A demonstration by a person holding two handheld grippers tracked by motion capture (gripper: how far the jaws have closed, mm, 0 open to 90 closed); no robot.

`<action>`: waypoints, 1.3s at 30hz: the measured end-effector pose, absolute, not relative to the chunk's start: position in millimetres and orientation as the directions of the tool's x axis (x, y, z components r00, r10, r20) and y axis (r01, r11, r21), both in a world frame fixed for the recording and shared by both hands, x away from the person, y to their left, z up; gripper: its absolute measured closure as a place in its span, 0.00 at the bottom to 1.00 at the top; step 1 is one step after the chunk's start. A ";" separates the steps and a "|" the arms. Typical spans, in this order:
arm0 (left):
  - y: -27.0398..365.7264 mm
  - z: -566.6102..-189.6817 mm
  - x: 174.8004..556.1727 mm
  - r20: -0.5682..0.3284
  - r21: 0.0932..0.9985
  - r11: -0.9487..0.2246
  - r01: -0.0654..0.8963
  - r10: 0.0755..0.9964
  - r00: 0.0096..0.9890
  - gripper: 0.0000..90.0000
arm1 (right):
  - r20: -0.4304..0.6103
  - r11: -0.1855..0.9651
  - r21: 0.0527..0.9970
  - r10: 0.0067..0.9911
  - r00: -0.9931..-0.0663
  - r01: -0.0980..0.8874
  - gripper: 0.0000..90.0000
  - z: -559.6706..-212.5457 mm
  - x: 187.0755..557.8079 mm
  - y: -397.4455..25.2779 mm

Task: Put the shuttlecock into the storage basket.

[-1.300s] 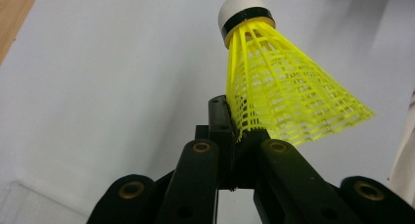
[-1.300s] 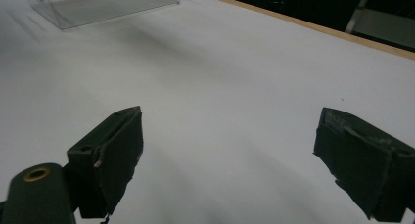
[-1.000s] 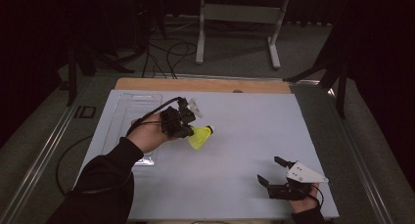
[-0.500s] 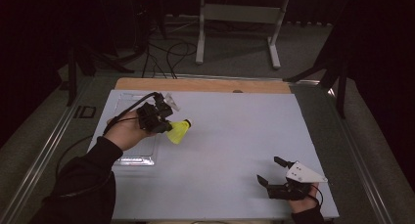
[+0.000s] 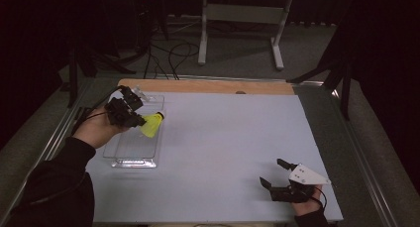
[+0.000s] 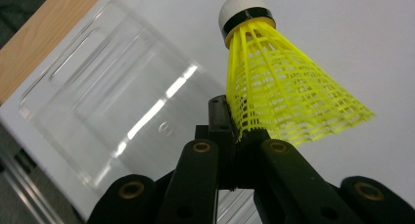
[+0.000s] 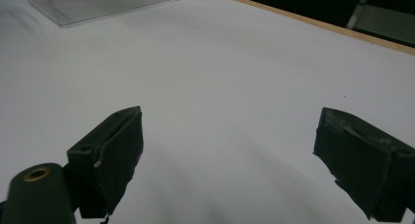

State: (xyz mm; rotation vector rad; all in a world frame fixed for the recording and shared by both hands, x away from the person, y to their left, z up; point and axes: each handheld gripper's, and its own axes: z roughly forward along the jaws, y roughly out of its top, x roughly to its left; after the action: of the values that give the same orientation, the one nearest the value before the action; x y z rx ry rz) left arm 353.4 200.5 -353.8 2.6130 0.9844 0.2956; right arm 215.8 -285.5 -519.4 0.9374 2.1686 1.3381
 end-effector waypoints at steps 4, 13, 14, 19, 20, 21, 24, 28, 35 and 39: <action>214.5 -353.8 355.7 0.068 0.372 -0.674 0.638 0.705 0.706 1.00 | -0.009 0.311 0.894 0.730 -0.683 0.321 0.13 -519.4 215.9 -285.1; 227.3 -358.8 362.1 0.050 0.329 -0.621 0.711 0.764 0.644 1.00 | -0.009 0.314 0.892 0.730 -0.683 0.325 0.13 -520.0 216.3 -284.6; 227.2 -360.0 362.7 0.063 0.321 -0.620 0.715 0.768 0.638 1.00 | -0.008 0.314 0.892 0.730 -0.683 0.325 0.13 -520.1 216.3 -284.6; 225.2 -369.0 366.8 0.046 0.297 -0.602 0.741 0.785 0.618 1.00 | -0.008 0.314 0.891 0.731 -0.683 0.326 0.13 -519.9 216.2 -285.0; 224.4 -371.1 367.8 0.042 0.294 -0.591 0.751 0.793 0.607 1.00 | -0.007 0.314 0.892 0.731 -0.682 0.326 0.13 -520.0 216.3 -285.0; 223.2 -373.1 369.0 0.038 0.290 -0.577 0.763 0.804 0.594 1.00 | -0.008 0.314 0.892 0.731 -0.683 0.326 0.13 -520.0 216.3 -285.1; 219.1 -380.3 372.3 0.039 0.267 -0.573 0.775 0.810 0.585 1.00 | -0.009 0.315 0.891 0.732 -0.681 0.326 0.13 -519.9 216.2 -285.0; 216.5 -389.3 377.2 0.019 0.244 -0.562 0.791 0.818 0.575 1.00 | -0.010 0.314 0.892 0.733 -0.681 0.326 0.13 -519.8 216.2 -285.4; 214.9 -402.7 381.6 0.013 0.225 -0.543 0.809 0.832 0.555 1.00 | -0.010 0.315 0.891 0.732 -0.681 0.326 0.13 -519.7 216.1 -285.5; 212.8 -411.4 382.0 0.026 0.213 -0.546 0.810 0.832 0.554 1.00 | -0.009 0.314 0.891 0.733 -0.680 0.327 0.13 -519.7 216.2 -285.8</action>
State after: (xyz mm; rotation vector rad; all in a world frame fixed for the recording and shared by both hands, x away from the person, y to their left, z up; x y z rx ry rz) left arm 382.0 212.8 -411.4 2.6101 1.3924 0.1843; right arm 216.2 -285.8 -519.7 0.9405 2.1719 1.3257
